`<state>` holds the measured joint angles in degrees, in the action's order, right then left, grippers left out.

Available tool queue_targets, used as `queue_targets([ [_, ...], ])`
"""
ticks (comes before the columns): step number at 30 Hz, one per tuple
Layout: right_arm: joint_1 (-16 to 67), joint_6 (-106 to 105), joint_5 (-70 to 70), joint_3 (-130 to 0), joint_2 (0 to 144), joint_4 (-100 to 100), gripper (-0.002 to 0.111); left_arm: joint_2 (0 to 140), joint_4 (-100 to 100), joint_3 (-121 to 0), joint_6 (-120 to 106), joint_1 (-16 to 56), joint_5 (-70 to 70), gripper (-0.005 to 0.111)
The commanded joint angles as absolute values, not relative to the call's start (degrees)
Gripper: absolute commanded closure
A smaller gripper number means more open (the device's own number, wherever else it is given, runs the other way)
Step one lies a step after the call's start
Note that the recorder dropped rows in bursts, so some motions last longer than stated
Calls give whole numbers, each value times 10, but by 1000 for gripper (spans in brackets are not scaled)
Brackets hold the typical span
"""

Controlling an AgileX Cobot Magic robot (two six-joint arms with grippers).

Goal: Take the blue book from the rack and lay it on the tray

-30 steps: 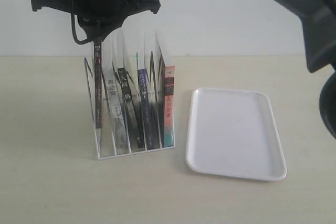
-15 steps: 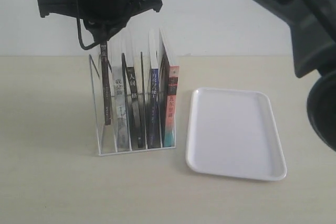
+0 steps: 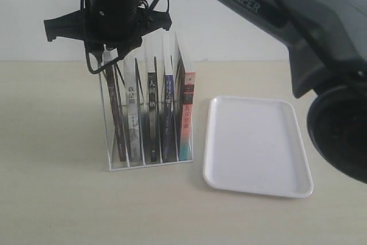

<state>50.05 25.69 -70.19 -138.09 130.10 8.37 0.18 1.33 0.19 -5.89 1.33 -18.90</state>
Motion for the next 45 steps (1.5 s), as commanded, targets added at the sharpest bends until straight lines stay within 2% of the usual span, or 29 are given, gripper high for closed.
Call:
queue_targets([
  [1,498,252,-700,-1384,1290,81,64,0,15,0,-60,12,-180,102],
  [11,496,228,-700,-1384,1171,144,64,0,15,0,-60,12,-180,102],
  [16,496,198,-700,-1380,1167,143,64,0,15,0,-60,12,-180,102],
  [27,478,237,-700,-1142,1047,177,64,0,15,0,-60,12,-180,102],
  [32,468,267,-700,-1092,1054,177,64,0,15,0,-60,12,-180,102],
  [45,444,288,-610,-1092,1091,139,64,0,15,0,-60,12,-180,102],
])
